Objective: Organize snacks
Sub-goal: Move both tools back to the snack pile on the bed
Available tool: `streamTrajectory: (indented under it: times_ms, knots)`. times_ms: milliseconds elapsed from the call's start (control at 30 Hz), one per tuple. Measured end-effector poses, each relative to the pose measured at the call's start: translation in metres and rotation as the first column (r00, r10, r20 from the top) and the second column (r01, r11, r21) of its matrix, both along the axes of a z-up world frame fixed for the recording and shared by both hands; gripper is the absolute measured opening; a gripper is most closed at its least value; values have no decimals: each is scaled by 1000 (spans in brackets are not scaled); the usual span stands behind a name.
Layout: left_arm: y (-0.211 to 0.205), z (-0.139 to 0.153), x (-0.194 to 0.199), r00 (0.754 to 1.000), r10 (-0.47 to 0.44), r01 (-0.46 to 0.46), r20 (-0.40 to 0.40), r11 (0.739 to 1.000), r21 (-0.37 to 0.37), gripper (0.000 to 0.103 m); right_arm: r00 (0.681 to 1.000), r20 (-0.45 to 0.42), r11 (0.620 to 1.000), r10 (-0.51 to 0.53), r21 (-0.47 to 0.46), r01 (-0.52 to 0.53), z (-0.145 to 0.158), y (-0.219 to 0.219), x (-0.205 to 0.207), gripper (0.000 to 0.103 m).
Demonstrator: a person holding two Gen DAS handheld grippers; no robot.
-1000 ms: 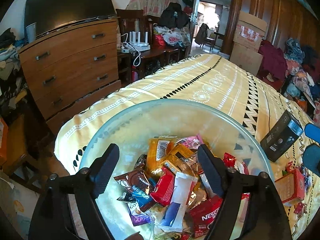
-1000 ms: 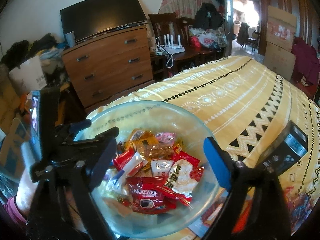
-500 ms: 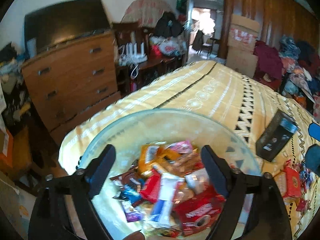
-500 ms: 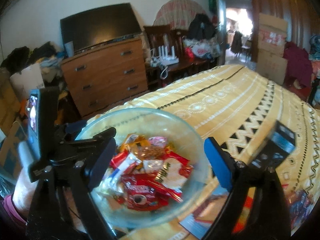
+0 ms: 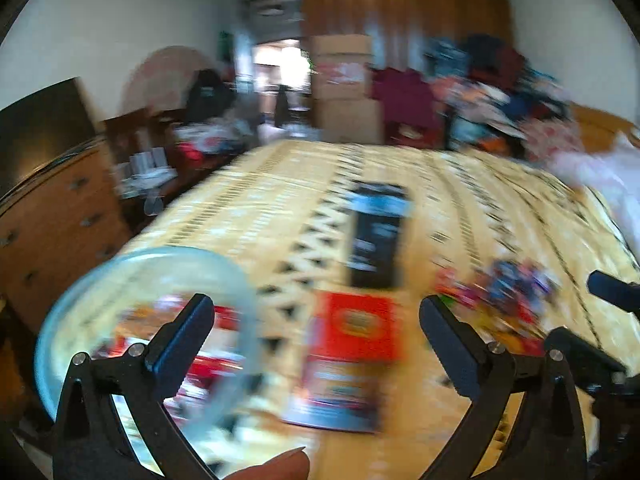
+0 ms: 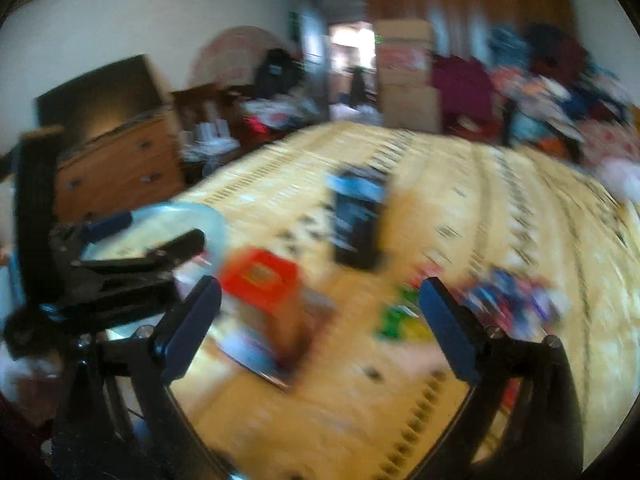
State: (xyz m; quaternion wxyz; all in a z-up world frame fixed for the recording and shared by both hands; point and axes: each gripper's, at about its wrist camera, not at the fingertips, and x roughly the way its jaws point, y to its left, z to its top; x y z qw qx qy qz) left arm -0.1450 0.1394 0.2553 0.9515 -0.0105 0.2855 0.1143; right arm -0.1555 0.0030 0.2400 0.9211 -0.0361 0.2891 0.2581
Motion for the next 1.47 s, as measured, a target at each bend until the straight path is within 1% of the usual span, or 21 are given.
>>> streamTrajectory:
  times_ms: [67, 100, 133, 200, 233, 267, 333, 400, 433, 567, 600, 667, 767, 900, 1033, 1467]
  knots:
    - [-45, -15, 8, 994, -103, 103, -33, 995, -15, 103, 996, -25, 996, -90, -33, 89, -20, -36, -1, 100]
    - [-61, -23, 10, 989, -141, 140, -49, 990, -27, 103, 991, -49, 991, -128, -39, 126, -33, -54, 0, 100]
    - [-83, -36, 15, 978, -194, 190, -80, 981, -50, 103, 984, -77, 986, -163, -46, 160, -44, -72, 0, 100]
    - [-111, -60, 23, 958, -257, 248, -128, 965, -82, 103, 966, -120, 972, -229, -79, 220, -68, -101, -1, 100]
    - [-124, -75, 28, 947, -279, 265, -159, 959, -104, 103, 957, -141, 966, -252, -91, 241, -79, -114, -1, 100]
    - [-135, -94, 34, 934, -295, 273, -200, 953, -131, 103, 944, -175, 958, -279, -112, 263, -97, -129, -1, 100]
    - [-148, -130, 47, 914, -296, 261, -277, 952, -159, 103, 927, -222, 951, -304, -134, 280, -118, -143, 0, 100]
    - [-154, -158, 56, 906, -273, 237, -322, 960, -148, 103, 909, -271, 946, -318, -154, 285, -144, -156, 2, 100]
    - [-156, -172, 60, 904, -256, 222, -342, 966, -134, 103, 905, -282, 946, -319, -156, 284, -152, -162, 3, 100]
    - [-153, -211, 74, 900, -212, 192, -382, 977, -90, 103, 895, -316, 947, -315, -165, 275, -185, -167, 10, 100]
    - [-146, -219, 75, 898, -206, 190, -389, 978, -81, 103, 895, -318, 948, -312, -167, 271, -191, -167, 13, 100]
    - [-144, -233, 82, 893, -199, 182, -402, 980, -82, 103, 898, -316, 949, -307, -171, 264, -203, -168, 18, 100]
    - [-142, -239, 87, 901, -200, 178, -385, 980, -93, 103, 905, -296, 948, -306, -180, 262, -213, -165, 28, 103]
    - [-138, -243, 86, 908, -211, 176, -362, 976, -128, 103, 910, -263, 941, -320, -200, 273, -220, -164, 34, 103]
    - [-139, -243, 84, 911, -210, 176, -354, 976, -126, 103, 921, -213, 936, -327, -208, 285, -223, -160, 31, 103]
    - [-139, -243, 85, 914, -215, 182, -344, 975, -124, 103, 923, -200, 935, -329, -206, 289, -225, -159, 30, 103]
